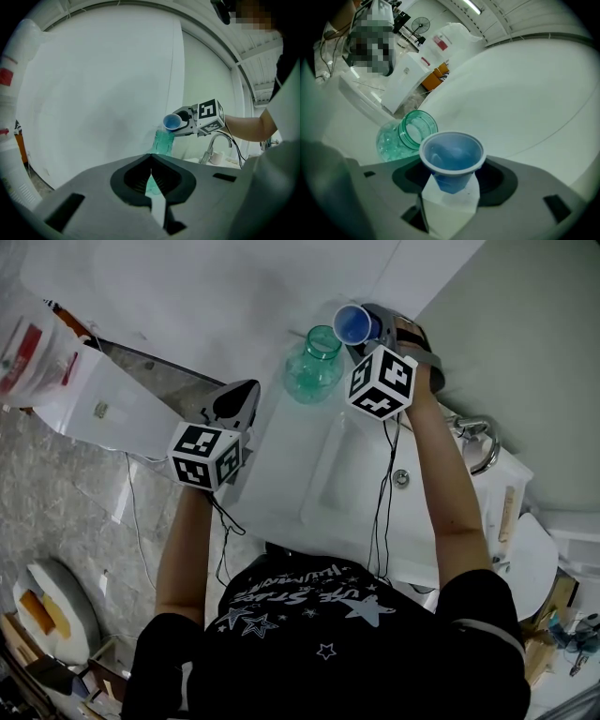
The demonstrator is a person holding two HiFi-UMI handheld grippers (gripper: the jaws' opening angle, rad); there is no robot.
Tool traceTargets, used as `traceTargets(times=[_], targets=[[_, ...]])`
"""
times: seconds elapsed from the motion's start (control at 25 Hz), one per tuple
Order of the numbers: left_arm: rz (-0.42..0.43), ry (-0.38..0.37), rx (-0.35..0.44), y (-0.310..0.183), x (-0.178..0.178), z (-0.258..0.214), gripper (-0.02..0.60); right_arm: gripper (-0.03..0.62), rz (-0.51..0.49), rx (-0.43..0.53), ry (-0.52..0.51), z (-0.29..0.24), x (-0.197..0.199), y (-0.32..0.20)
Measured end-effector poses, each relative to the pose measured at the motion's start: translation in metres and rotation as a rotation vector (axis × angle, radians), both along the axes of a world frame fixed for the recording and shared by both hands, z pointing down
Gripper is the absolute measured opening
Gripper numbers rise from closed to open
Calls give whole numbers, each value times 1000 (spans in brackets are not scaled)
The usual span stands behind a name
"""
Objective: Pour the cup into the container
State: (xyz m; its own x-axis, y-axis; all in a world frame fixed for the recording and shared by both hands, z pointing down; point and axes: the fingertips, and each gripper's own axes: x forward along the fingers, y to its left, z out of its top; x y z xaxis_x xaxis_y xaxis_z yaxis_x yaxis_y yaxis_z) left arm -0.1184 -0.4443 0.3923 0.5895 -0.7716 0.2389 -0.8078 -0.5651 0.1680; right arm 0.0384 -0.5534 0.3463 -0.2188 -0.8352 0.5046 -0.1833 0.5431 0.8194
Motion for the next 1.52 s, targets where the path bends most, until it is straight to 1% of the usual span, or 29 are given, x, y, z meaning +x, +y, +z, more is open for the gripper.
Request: traceTargets(times=[0.2,0.44,1.04,1.16,1.52], targets=[[3,3,-5,1,0,2,9,290,-12,43,74,1,-2,-1],[4,10,-6,2,-1,3,9,290,-17,70,147,4,-2,-3],[-6,22,-1,3,-7,2,9,287,-12,137,257,-1,0,-6],[-10,25,1,4,-9,2,9,288,-10,142,263,-2,0,-6],[-20,26,14,12,-8,-4,9,287,4,134,199,-9,2,1]])
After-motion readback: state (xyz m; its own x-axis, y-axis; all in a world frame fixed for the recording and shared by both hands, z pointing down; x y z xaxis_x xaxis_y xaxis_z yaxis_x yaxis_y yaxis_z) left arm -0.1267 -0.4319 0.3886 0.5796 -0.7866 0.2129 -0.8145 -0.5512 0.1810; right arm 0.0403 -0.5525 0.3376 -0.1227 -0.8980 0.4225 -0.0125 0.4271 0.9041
